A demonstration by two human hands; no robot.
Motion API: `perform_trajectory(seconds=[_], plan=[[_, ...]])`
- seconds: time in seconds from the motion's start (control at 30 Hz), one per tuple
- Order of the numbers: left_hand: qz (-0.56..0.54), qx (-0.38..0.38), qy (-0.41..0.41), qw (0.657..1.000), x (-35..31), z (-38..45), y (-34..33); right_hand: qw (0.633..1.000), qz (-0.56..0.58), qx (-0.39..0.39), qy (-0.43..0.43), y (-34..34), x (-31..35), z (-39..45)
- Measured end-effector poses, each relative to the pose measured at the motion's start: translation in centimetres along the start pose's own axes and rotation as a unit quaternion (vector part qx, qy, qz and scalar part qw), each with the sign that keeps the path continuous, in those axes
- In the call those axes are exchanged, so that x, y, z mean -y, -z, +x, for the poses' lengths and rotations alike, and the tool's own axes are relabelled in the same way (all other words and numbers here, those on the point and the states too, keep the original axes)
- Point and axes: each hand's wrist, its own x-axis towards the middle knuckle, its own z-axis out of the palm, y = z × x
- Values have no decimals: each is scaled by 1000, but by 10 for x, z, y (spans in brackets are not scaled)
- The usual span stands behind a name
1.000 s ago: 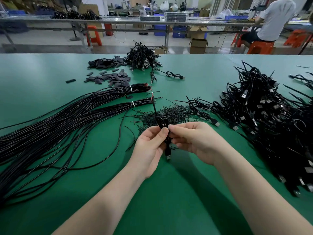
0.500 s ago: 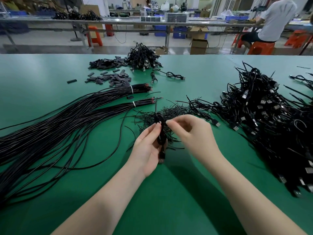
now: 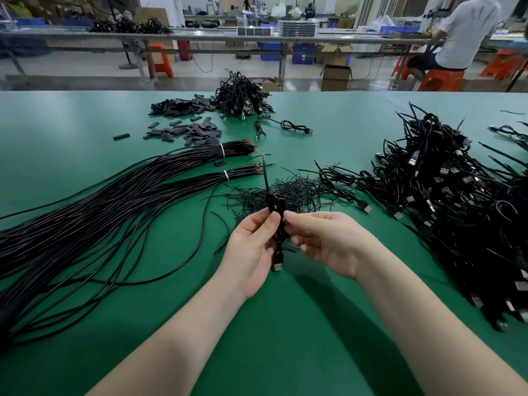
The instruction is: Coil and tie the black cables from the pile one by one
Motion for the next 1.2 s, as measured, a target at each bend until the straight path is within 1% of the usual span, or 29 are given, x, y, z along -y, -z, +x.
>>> perform_trajectory(seconds=[0.1, 0.2, 0.23, 0.27, 0.3, 0.33, 0.37, 0.4, 0.43, 0.47, 0.5, 0.53, 0.57, 0.6, 0.63, 0.67, 0.7, 0.73, 0.77, 0.83, 0.87, 0.9, 0.97, 1.1, 1.2], plan=[[14, -9, 1, 1000, 1, 0, 1, 999, -20, -16, 24, 0, -1, 0], [14, -10, 4, 1000, 0, -1, 1, 996, -29, -48, 73, -3, -4, 1], [12, -13, 6, 1000, -1, -2, 0, 992, -36, -61, 103, -5, -6, 2], [11, -18, 5, 1000, -1, -2, -1, 983, -66, -81, 148, -6, -8, 3], [12, -24, 3, 1000, -1, -2, -2, 962, -131, -113, 213, -7, -11, 4], [16, -34, 3, 999, -2, -3, -4, 917, -221, -149, 297, -8, -15, 6], [19, -47, 5, 999, -3, -4, -5, 848, -311, -176, 392, -8, -19, 9], [22, -60, 9, 998, -3, -5, -6, 763, -389, -188, 481, -8, -23, 11], [25, -68, 14, 997, -4, -6, -6, 681, -449, -193, 545, -7, -27, 13], [29, -68, 19, 997, -3, -6, -6, 618, -489, -195, 584, -5, -30, 15], [35, -62, 23, 997, -3, -7, -7, 575, -513, -199, 606, -1, -32, 17], [41, -56, 23, 997, -3, -7, -8, 547, -528, -204, 617, 3, -33, 18], [47, -51, 18, 997, -3, -8, -8, 532, -535, -207, 623, 6, -33, 19], [58, -47, 12, 997, -2, -8, -8, 525, -539, -206, 626, 8, -33, 20], [77, -39, 6, 996, -1, -8, -9, 526, -540, -201, 626, 10, -32, 20], [97, -29, 3, 995, -1, -8, -9, 537, -538, -191, 622, 10, -31, 20], [109, -18, 2, 994, 0, -8, -9, 560, -529, -175, 613, 9, -31, 20], [107, -13, 3, 994, 0, -9, -8, 601, -508, -155, 597, 8, -30, 20], [93, -10, 6, 996, -1, -9, -8, 658, -474, -127, 571, 6, -30, 19], [63, 0, 16, 998, -3, -8, -6, 780, -384, -70, 490, 4, -28, 18], [52, 7, 23, 998, -4, -8, -6, 824, -340, -52, 449, 4, -27, 18], [41, 15, 29, 999, -5, -8, -5, 854, -304, -45, 420, 4, -27, 17], [25, 27, 38, 999, -7, -8, -4, 883, -253, -46, 392, 4, -28, 18], [15, 35, 44, 998, -7, -4, -2, 920, -159, -36, 355, 7, -31, 20], [-17, 43, 58, 997, -7, -2, 1, 942, -123, -19, 313, 10, -33, 22]])
